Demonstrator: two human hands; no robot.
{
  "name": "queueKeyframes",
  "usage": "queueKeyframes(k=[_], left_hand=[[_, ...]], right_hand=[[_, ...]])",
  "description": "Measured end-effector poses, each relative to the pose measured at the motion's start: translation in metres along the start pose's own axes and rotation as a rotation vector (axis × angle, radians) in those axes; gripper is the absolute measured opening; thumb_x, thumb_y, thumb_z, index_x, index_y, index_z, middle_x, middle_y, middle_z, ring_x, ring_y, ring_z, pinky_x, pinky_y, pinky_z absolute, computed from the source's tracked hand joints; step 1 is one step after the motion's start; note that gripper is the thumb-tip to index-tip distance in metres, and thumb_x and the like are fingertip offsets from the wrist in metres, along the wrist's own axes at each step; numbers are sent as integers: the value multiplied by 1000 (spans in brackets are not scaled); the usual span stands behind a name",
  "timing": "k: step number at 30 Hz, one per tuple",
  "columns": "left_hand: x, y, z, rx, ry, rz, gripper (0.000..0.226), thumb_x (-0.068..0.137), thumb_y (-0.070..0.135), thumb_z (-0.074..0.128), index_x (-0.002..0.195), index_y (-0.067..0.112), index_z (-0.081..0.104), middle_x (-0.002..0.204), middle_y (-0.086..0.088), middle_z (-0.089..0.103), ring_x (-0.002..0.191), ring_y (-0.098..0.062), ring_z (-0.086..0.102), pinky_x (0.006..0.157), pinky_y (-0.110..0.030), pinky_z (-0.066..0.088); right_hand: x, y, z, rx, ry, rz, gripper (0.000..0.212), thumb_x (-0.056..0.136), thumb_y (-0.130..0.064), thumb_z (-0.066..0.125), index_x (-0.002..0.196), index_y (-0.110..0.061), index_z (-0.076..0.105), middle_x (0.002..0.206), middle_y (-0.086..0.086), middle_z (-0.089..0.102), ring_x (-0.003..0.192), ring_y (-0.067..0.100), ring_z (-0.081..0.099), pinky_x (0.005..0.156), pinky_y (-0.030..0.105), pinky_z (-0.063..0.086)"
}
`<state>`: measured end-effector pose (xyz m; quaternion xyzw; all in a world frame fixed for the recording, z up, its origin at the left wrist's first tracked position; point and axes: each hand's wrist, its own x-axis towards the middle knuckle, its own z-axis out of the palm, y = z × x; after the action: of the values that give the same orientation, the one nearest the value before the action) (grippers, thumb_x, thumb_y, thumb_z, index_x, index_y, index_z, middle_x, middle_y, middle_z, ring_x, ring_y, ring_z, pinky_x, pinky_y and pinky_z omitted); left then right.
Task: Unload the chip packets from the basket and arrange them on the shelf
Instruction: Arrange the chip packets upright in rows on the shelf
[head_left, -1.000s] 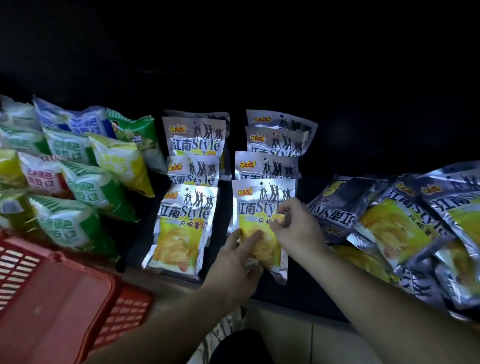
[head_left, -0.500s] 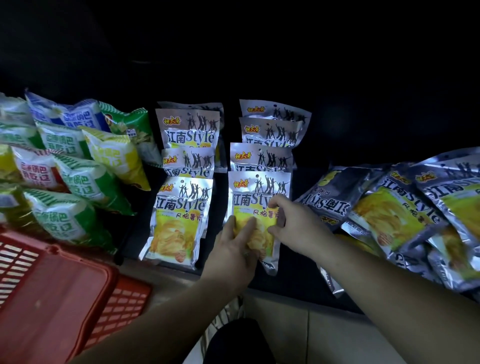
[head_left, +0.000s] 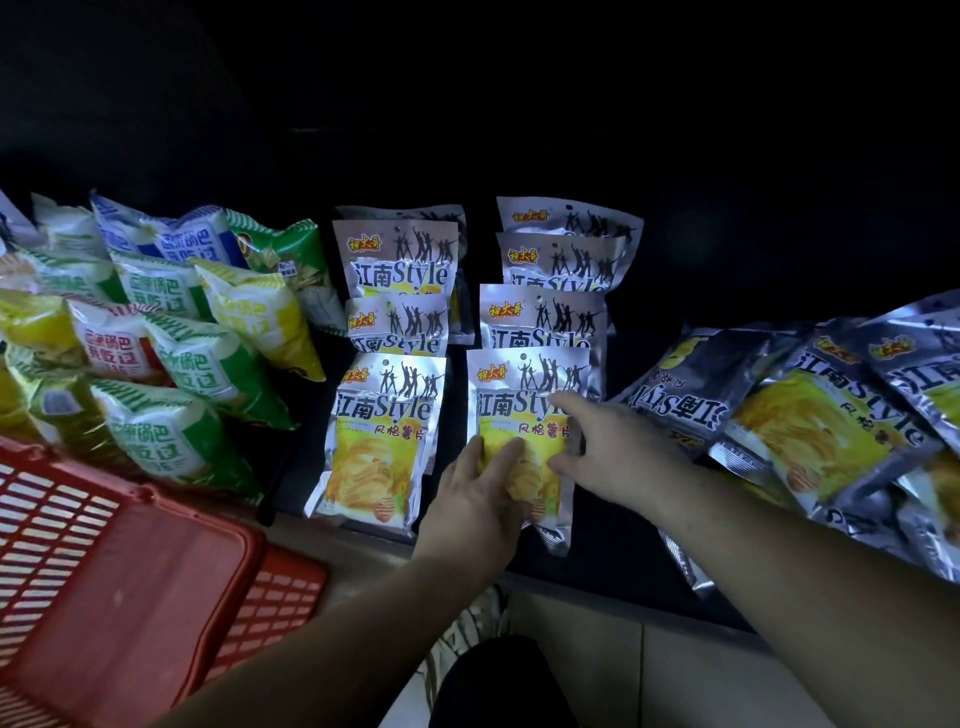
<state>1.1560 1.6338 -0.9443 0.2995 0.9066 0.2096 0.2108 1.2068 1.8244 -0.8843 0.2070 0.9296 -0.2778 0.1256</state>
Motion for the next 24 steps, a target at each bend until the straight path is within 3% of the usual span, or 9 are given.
queueKeyframes(k=[2, 5, 9, 11, 15, 18, 21, 24], left_hand=[[2, 0, -4, -18, 6, 12, 73, 94, 36, 63, 155, 47, 26, 168, -7, 16, 149, -32, 28, 111, -44, 44], [4, 0, -16, -27, 37, 15, 72, 93, 43, 63, 155, 47, 28, 168, -1, 17, 149, -30, 31, 109, -47, 45], [-1, 20, -37, -3, 17, 68, 67, 98, 36, 57, 156, 48, 26, 169, 3, 15, 154, -25, 23, 114, -42, 41], [0, 37, -47, 20, -29, 88, 66, 100, 34, 56, 156, 46, 25, 169, 4, 14, 155, -22, 20, 116, -37, 37], [2, 70, -50, 50, -122, 69, 66, 99, 35, 58, 157, 40, 28, 170, 0, 15, 151, -29, 29, 115, -37, 38], [1, 86, -45, 62, -206, -54, 74, 98, 39, 61, 160, 41, 20, 171, -8, 5, 154, -37, 21, 117, -42, 37], [3, 84, -37, 63, -216, -203, 85, 98, 43, 60, 160, 46, 2, 170, -11, -14, 156, -41, 2, 121, -47, 30], [5, 72, -28, 44, -155, -262, 89, 99, 41, 59, 157, 51, -8, 167, -9, -25, 157, -39, -6, 117, -44, 31]], right_hand=[[1, -1, 2, -4, 9, -18, 68, 91, -39, 72, 148, -42, 36, 100, -5, 63, 88, 20, 63, 75, 40, 57], [-1, -4, -10, 21, 36, -34, 57, 93, -41, 69, 145, -44, 44, 100, -7, 62, 87, 19, 62, 71, 34, 54], [-11, -2, -38, -22, 78, -23, 14, 89, -48, 66, 100, -39, 67, 87, -14, 63, 83, 14, 62, 71, 34, 56], [-19, 6, -56, 4, 101, 1, 10, 89, -46, 67, 93, -36, 67, 86, -14, 62, 85, 16, 63, 74, 36, 57], [-49, 31, -85, 19, 122, 87, 20, 93, -42, 65, 112, -36, 68, 102, -11, 65, 97, 17, 64, 83, 37, 56], [-65, 42, -93, 117, 125, 96, 28, 94, -37, 65, 122, -34, 68, 106, -8, 65, 98, 17, 64, 87, 41, 56], [-65, 33, -91, 213, 54, 21, 32, 95, -33, 67, 127, -31, 66, 102, -14, 62, 98, 14, 62, 85, 34, 52], [-50, 17, -78, 226, 59, -31, 40, 96, -32, 66, 135, -34, 61, 127, -7, 64, 110, 17, 62, 92, 36, 53]])
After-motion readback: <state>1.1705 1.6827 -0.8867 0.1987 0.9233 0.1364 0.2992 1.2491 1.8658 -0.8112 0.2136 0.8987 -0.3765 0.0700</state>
